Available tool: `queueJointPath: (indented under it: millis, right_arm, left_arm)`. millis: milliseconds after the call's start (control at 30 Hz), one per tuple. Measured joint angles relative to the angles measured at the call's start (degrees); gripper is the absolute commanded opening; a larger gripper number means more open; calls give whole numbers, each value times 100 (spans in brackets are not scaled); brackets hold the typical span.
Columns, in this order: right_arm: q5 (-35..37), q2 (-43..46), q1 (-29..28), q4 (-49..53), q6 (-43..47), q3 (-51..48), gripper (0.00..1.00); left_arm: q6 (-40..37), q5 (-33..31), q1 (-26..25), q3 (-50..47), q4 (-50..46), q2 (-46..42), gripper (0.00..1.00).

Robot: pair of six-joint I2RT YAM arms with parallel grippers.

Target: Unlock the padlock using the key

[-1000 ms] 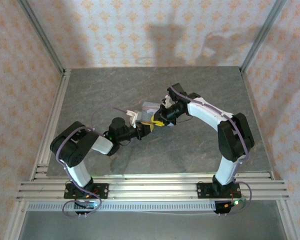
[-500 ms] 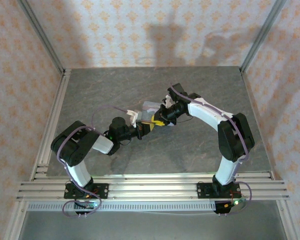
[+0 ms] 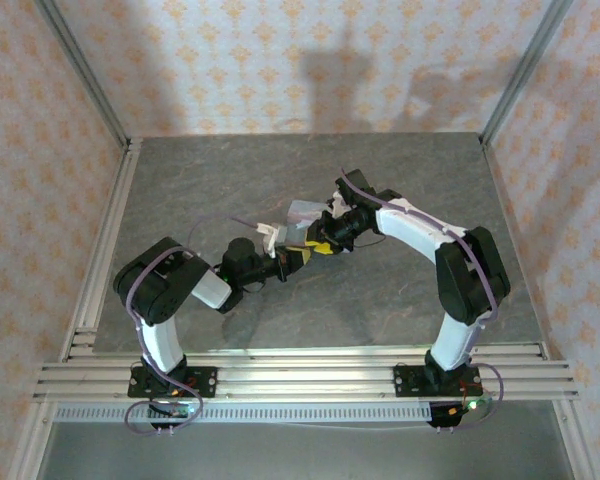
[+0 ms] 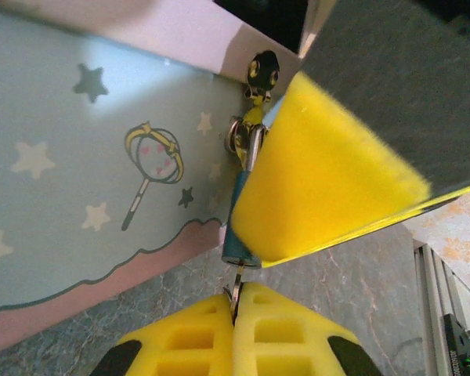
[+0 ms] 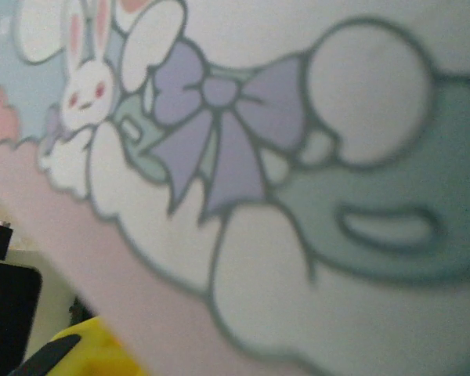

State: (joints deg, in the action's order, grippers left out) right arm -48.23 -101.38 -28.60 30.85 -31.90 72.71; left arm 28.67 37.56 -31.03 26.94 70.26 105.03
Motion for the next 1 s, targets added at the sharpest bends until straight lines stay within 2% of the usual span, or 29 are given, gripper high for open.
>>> queueJointPath:
  millis: [500,1000]
  right_arm:
    - [267,37,4,-28,-151,-157,41]
    - [1215,352,-155,-11,-153,-236,46]
  left_arm:
    - [-17,-396,-356,4,105,238,0]
    - [0,-398,-389,4,103,238,0]
